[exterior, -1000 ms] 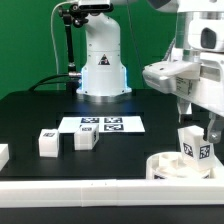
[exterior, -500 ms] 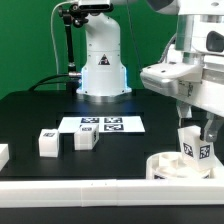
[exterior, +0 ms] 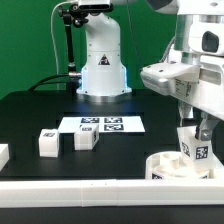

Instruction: Assemble stool

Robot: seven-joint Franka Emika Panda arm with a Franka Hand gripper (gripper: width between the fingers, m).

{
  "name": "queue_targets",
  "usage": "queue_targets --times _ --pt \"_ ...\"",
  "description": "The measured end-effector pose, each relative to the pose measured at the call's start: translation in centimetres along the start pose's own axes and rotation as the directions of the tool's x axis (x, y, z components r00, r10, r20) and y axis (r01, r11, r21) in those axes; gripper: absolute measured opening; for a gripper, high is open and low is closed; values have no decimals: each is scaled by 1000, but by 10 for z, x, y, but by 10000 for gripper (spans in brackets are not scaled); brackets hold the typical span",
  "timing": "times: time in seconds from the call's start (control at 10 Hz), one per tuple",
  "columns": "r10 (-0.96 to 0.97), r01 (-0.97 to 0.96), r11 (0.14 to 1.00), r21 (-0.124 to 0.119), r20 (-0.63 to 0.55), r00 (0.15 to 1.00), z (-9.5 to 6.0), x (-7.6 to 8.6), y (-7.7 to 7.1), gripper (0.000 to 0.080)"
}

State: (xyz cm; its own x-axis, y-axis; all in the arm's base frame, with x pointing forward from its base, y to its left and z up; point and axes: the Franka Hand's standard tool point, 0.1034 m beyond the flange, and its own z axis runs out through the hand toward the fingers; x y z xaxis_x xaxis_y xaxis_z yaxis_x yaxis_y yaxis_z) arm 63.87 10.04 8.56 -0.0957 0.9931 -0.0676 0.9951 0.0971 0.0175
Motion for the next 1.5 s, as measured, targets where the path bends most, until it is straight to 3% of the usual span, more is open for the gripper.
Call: queue_targets --times 0.3,0.6,0.9,1.4,1.5 --pt "318 -318 948 19 8 948 0 0 -3 337" --pt "568 -568 823 17 14 823 0 1 -3 338" --pt "689 -689 725 15 16 725 0 1 -3 338" --pt "883 -883 469 12 20 469 1 3 -4 338" --pt "929 -930 368 23 22 368 1 4 -5 338"
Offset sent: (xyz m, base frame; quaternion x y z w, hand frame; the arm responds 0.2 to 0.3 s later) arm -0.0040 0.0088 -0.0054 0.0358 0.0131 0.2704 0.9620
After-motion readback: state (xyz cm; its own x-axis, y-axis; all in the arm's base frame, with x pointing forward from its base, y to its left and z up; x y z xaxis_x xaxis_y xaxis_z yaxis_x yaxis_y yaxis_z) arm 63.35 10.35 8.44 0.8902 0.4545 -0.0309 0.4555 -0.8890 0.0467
